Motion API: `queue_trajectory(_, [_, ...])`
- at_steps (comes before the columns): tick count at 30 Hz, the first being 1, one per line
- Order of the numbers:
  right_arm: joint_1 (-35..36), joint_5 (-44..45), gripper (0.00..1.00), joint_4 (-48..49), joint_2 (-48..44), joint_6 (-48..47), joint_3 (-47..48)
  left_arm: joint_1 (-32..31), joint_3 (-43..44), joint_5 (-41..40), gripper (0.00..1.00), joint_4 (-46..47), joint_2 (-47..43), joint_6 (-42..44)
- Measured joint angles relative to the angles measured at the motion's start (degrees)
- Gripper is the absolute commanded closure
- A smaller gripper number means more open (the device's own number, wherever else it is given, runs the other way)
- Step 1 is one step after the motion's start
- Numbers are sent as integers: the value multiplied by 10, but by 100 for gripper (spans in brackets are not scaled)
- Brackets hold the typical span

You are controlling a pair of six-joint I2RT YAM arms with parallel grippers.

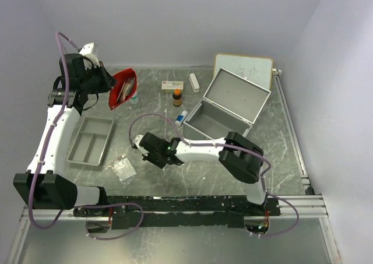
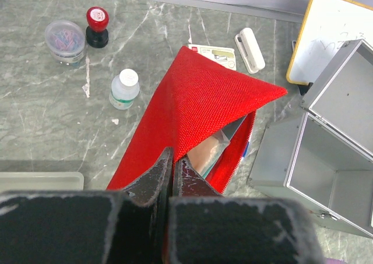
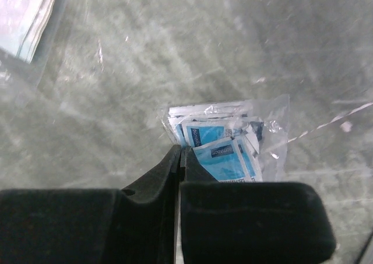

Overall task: Organize the medicine kit
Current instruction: Pick up the medical item at the center of the board, then place the medical item at the medicine pouch.

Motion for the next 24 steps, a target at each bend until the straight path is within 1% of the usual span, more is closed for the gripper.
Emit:
queue_trajectory(4, [-19, -57, 100, -64, -17, 33, 11, 2, 0, 0, 93, 0, 0, 5])
queue_trajectory(7, [-47, -98, 100, -134, -39, 69, 49, 6, -1, 0, 93, 0, 0, 7])
queue_trajectory(9, [-78, -123, 100, -152, -67, 97, 88, 8, -3, 0, 93, 1, 0, 7])
queue_trajectory(13, [-143, -163, 100, -142, -128, 146, 157, 9, -8, 0, 93, 0, 0, 7])
queue_trajectory(16, [-180, -193, 100, -117, -150, 180, 202, 9, -8, 0, 93, 1, 0, 7])
queue_trajectory(19, [-193, -222, 100, -95, -144, 210, 232, 9, -8, 0, 93, 1, 0, 7])
queue_trajectory(24, [-199, -261, 100, -78, -101, 247, 283, 10, -10, 7, 93, 5, 0, 2])
